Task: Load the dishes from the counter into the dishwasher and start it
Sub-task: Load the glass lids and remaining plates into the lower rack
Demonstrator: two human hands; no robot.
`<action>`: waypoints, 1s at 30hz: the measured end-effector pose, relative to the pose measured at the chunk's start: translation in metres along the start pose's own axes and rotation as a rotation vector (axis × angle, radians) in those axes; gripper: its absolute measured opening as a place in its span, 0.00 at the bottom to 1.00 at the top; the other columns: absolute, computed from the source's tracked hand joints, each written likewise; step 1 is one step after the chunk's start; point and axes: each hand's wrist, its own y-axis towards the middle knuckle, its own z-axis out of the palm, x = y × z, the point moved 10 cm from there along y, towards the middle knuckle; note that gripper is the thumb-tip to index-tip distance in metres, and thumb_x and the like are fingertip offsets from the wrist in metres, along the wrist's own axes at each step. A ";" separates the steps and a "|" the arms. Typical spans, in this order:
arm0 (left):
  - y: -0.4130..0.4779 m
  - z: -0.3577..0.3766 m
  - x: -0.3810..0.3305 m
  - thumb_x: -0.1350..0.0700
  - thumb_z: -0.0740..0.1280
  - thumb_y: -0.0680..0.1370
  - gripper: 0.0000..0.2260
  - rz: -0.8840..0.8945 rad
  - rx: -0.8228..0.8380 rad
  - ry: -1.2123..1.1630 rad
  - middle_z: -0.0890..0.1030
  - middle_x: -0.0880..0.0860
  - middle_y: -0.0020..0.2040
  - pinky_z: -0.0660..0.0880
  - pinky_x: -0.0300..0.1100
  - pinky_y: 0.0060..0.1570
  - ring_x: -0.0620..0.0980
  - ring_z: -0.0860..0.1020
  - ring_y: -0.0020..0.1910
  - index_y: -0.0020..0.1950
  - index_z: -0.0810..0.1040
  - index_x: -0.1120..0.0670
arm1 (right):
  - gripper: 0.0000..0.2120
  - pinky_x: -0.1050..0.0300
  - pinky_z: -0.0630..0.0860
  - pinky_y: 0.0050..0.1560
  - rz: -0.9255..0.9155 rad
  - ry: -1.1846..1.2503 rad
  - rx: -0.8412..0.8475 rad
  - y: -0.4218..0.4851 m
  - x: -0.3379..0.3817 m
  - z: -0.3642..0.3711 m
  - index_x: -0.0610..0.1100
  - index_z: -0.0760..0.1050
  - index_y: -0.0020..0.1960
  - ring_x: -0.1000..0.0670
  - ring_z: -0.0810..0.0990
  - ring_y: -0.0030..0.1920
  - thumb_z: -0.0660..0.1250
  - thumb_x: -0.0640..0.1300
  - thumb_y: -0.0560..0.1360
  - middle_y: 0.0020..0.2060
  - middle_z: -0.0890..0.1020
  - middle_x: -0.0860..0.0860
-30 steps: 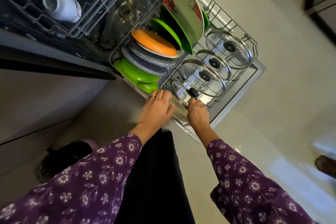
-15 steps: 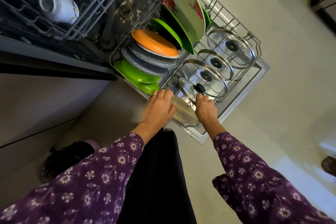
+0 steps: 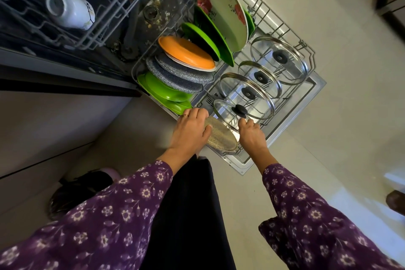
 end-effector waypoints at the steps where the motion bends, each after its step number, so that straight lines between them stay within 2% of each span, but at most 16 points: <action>1: 0.001 0.001 0.001 0.55 0.66 0.75 0.09 -0.003 0.001 0.001 0.77 0.53 0.50 0.72 0.48 0.51 0.54 0.72 0.52 0.53 0.73 0.55 | 0.12 0.47 0.77 0.43 0.000 0.003 0.002 0.002 0.000 0.000 0.39 0.63 0.61 0.39 0.74 0.49 0.55 0.33 0.78 0.51 0.73 0.39; 7: 0.002 0.006 0.003 0.55 0.66 0.75 0.09 -0.009 0.003 0.001 0.76 0.53 0.51 0.71 0.48 0.52 0.54 0.71 0.53 0.54 0.73 0.55 | 0.14 0.48 0.76 0.46 0.002 0.025 0.018 0.012 -0.001 0.004 0.39 0.63 0.62 0.40 0.73 0.52 0.56 0.32 0.77 0.53 0.73 0.39; 15: 0.005 0.012 -0.006 0.55 0.66 0.75 0.10 0.007 0.000 0.000 0.77 0.53 0.52 0.70 0.47 0.52 0.54 0.72 0.54 0.54 0.74 0.56 | 0.21 0.48 0.77 0.51 0.024 0.044 0.024 0.025 -0.020 0.006 0.40 0.62 0.68 0.39 0.74 0.57 0.58 0.32 0.76 0.59 0.72 0.38; 24: 0.002 0.012 -0.012 0.55 0.65 0.76 0.09 0.020 0.002 0.020 0.76 0.54 0.51 0.70 0.46 0.51 0.54 0.72 0.53 0.54 0.73 0.57 | 0.20 0.49 0.76 0.52 0.089 0.108 0.003 0.028 -0.026 0.003 0.38 0.62 0.67 0.40 0.72 0.58 0.59 0.32 0.76 0.59 0.70 0.38; 30: -0.004 0.001 -0.022 0.54 0.63 0.77 0.09 0.041 0.008 0.030 0.76 0.53 0.53 0.69 0.46 0.53 0.53 0.71 0.54 0.55 0.72 0.55 | 0.19 0.52 0.74 0.43 0.225 0.173 -0.053 0.013 -0.034 -0.012 0.40 0.61 0.64 0.42 0.71 0.55 0.61 0.36 0.75 0.57 0.70 0.41</action>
